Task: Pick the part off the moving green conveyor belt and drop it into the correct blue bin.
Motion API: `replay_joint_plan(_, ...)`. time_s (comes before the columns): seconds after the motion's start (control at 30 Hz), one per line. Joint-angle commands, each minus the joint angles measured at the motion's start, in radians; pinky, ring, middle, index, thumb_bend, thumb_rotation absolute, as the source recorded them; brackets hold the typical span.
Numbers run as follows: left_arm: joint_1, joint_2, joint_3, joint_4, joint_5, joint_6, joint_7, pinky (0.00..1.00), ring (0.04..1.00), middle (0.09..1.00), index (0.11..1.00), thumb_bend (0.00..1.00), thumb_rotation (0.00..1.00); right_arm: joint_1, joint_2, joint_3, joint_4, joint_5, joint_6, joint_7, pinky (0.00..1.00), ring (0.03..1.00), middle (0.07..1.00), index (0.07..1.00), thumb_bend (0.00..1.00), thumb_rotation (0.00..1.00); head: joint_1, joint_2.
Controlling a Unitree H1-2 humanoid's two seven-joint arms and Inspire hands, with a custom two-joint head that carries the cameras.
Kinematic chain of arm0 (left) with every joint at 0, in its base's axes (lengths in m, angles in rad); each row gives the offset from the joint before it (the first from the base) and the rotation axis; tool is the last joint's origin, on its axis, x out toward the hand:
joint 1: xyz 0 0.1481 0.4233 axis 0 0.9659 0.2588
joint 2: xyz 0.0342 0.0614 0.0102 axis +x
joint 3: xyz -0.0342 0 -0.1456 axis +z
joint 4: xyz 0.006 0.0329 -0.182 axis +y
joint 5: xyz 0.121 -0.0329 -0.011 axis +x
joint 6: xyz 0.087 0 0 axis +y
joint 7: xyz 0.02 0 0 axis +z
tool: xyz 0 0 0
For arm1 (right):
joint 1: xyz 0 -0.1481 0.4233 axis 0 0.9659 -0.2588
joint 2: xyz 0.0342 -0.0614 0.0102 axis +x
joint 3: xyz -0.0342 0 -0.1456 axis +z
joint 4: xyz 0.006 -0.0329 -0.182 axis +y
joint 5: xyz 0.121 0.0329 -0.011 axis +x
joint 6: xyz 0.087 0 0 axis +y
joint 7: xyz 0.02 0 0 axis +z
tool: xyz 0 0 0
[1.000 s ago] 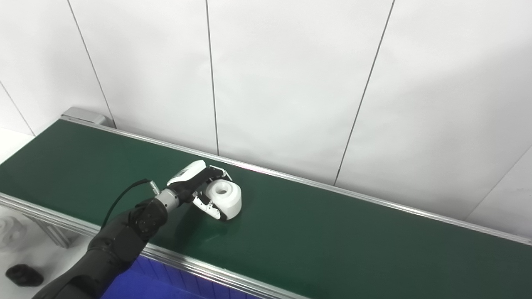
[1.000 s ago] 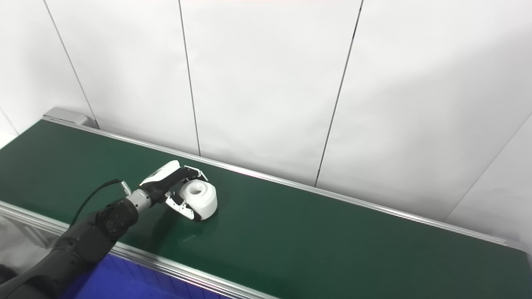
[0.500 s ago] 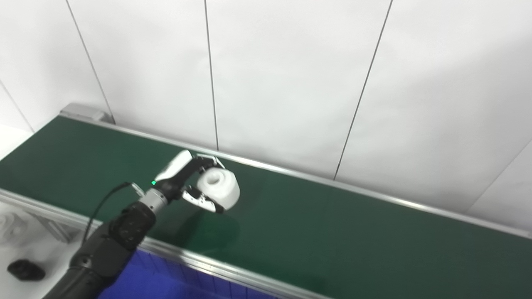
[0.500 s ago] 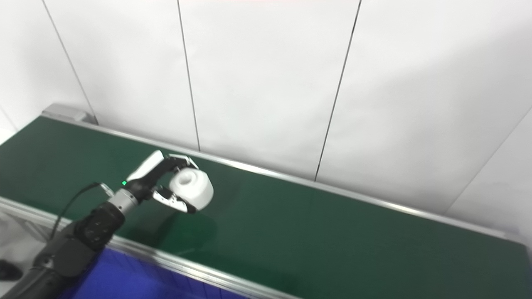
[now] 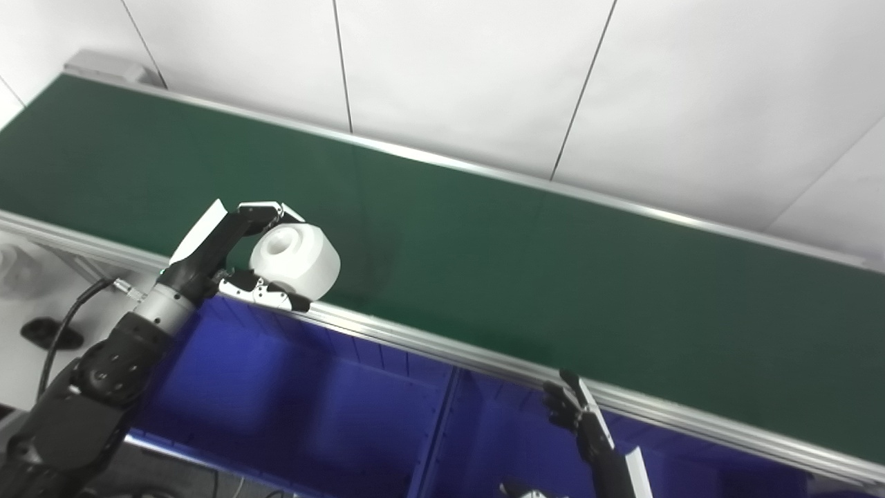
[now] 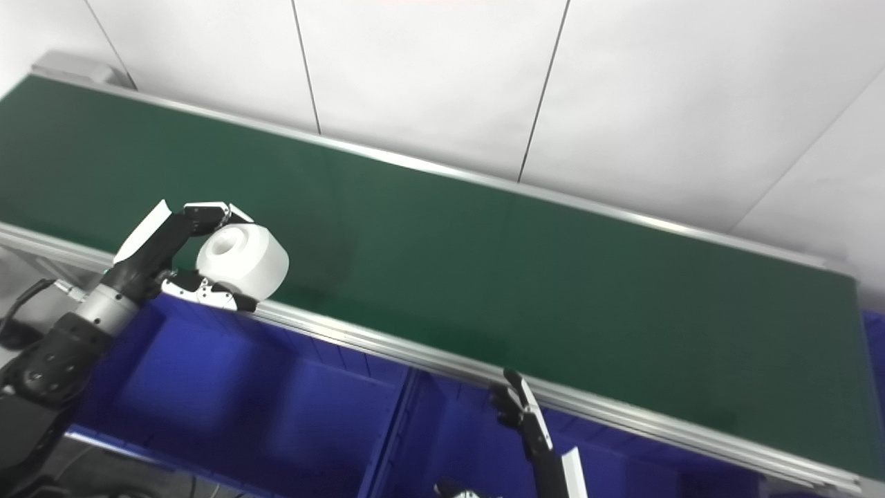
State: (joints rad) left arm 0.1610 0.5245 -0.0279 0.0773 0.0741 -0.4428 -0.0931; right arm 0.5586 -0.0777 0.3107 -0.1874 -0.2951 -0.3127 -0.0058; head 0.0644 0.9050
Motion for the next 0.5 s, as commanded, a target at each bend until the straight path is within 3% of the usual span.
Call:
replay_joint_plan(0.0, 0.021, 0.005, 0.016, -0.035, -0.018, -0.027, 0.006, 0.49, 0.457, 0.501, 0.500, 0.50, 0.00, 0.008, -0.001, -0.005, -0.054, 0.005, 0.020, 0.012, 0.77, 0.821, 0.851, 0.936, 0.71, 0.34, 0.002, 0.013)
replay_joint_plan(0.1, 0.068, -0.008, 0.006, -0.045, 0.001, -0.027, 0.018, 0.48, 0.450, 0.505, 0.498, 0.50, 0.00, 0.008, -0.004, -0.008, -0.074, 0.012, 0.042, 0.020, 0.76, 0.818, 0.850, 0.935, 0.72, 0.34, 0.000, 0.027)
replay_joint_plan(0.27, 0.141, -0.027, 0.003, -0.067, 0.027, -0.027, 0.047, 0.38, 0.391, 0.487, 0.541, 0.50, 0.00, 0.010, -0.004, -0.015, -0.090, 0.032, 0.060, 0.032, 0.78, 0.829, 0.850, 0.933, 0.72, 0.32, -0.004, 0.043)
replay_joint_plan(0.47, 0.215, -0.021, -0.029, -0.129, 0.022, -0.027, 0.044, 0.46, 0.434, 0.510, 0.497, 0.50, 0.00, 0.008, -0.005, -0.021, -0.105, 0.029, 0.076, 0.043, 0.77, 0.827, 0.851, 0.935, 0.72, 0.32, -0.007, 0.051)
